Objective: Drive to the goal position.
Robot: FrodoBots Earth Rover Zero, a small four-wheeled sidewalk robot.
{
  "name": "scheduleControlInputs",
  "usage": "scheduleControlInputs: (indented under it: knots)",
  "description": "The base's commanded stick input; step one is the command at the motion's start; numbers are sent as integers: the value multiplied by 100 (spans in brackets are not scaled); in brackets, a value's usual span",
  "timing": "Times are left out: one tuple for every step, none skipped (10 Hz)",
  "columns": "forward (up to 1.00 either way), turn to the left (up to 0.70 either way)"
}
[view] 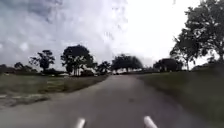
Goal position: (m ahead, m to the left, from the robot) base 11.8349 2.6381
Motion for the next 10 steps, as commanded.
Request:
scheduleControlInputs:
  knots:
    - [69,3]
    - [69,3]
    - [69,3]
    - [69,3]
    - [69,3]
    - [69,3]
    - [69,3]
    - [69,31]
    - [69,33]
    - [69,34]
